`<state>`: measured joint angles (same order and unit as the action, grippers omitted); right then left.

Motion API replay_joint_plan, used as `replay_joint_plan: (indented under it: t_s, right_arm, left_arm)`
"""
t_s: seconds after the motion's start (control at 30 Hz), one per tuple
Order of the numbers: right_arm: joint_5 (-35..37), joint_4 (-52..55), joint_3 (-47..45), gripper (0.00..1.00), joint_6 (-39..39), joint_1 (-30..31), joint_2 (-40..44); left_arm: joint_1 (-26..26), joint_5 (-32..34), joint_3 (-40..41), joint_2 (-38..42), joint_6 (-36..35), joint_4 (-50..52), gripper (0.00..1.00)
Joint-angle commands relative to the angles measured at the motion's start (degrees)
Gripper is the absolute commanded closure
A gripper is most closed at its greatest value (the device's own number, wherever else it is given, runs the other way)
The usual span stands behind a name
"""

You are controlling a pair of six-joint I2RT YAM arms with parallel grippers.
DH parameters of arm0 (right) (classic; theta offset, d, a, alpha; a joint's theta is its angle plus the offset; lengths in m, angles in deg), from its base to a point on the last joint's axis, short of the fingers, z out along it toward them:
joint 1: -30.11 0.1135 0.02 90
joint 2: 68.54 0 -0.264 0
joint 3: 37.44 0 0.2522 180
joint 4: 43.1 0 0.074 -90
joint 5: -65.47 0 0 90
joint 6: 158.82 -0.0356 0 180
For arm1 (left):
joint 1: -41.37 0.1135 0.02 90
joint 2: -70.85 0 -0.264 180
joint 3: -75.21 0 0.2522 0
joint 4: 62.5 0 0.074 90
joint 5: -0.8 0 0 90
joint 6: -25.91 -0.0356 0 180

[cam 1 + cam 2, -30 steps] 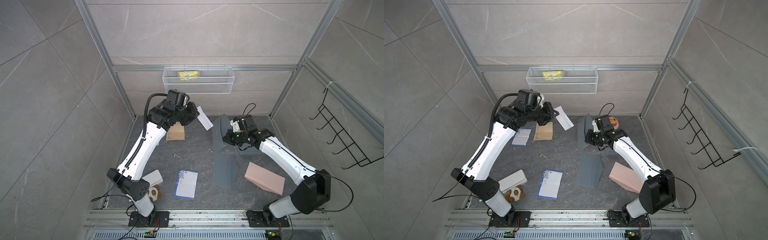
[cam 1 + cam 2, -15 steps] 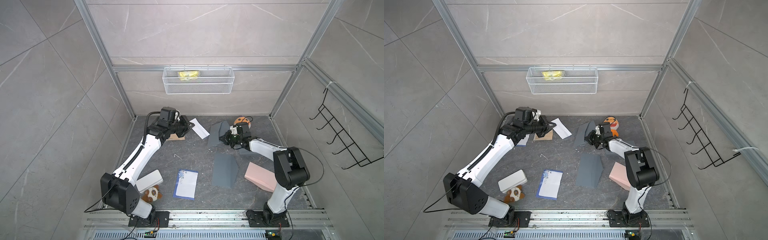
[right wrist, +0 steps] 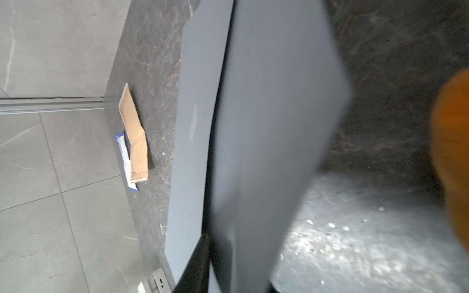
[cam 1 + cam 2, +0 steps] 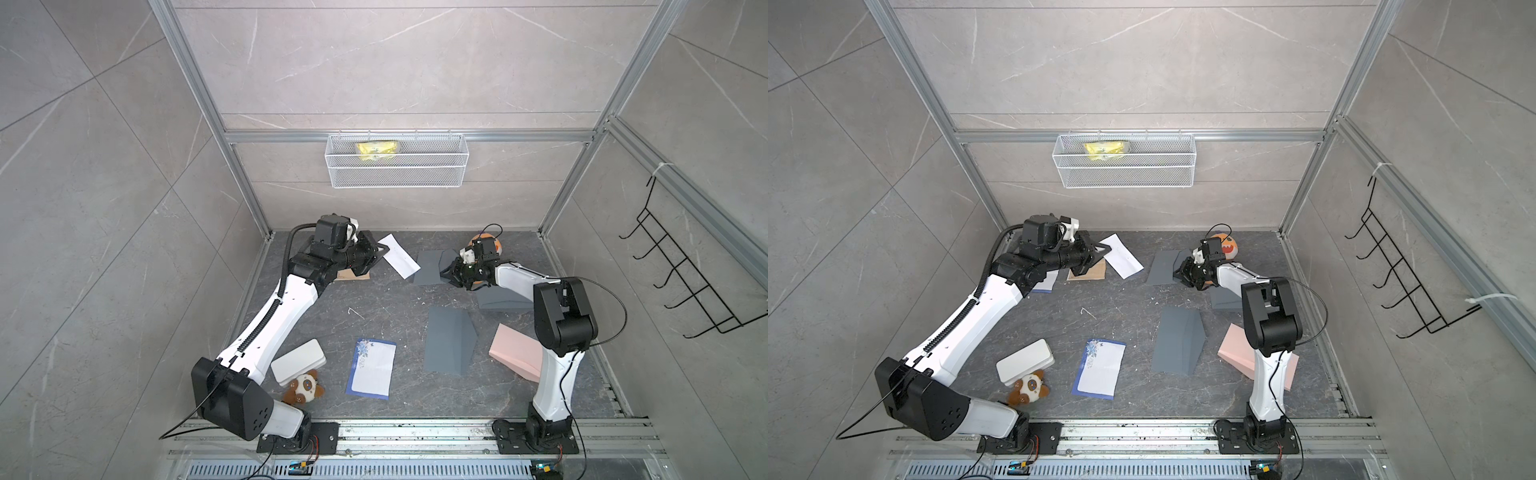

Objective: Take the letter paper out of the envelope
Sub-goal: Place the envelope at the center of the board.

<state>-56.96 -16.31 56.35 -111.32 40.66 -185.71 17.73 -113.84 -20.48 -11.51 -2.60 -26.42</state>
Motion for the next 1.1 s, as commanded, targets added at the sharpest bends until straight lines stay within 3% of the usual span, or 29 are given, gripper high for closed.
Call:
replay_joint_plan:
  t_s: [0.0,0.1,0.2,0.63,0.83,1.07]
  right_arm:
    - [1.97,10.86,4.24,0.74,8.23,-0.61,-1.62]
    - [5.09,18.35,8.66,0.67,12.89,-0.56,-2.55]
    - [8.1,24.47,12.63,0.65,15.88,-0.58,-3.42]
    - [11.46,25.79,12.03,0.6,14.74,0.09,7.91]
    - [6.74,15.28,3.37,0.47,2.04,0.1,22.82]
    - [3.97,-8.96,-14.34,0.38,-25.38,0.12,39.46]
  left_arm:
    - [-0.13,-1.51,-0.65,1.21,-0.55,-0.71,1.0]
    - [-0.09,-1.78,-0.69,0.71,-0.51,-0.87,1.0]
    - [-0.08,-1.81,-0.89,0.24,-0.39,-1.22,1.0]
    - [-0.09,-4.16,-3.8,-3.2,-0.97,0.23,1.0]
    - [-0.13,-6.4,-7.01,-6.06,-0.42,1.18,1.0]
    - [-1.02,-9.61,-10.88,-10.17,5.3,-2.29,1.0]
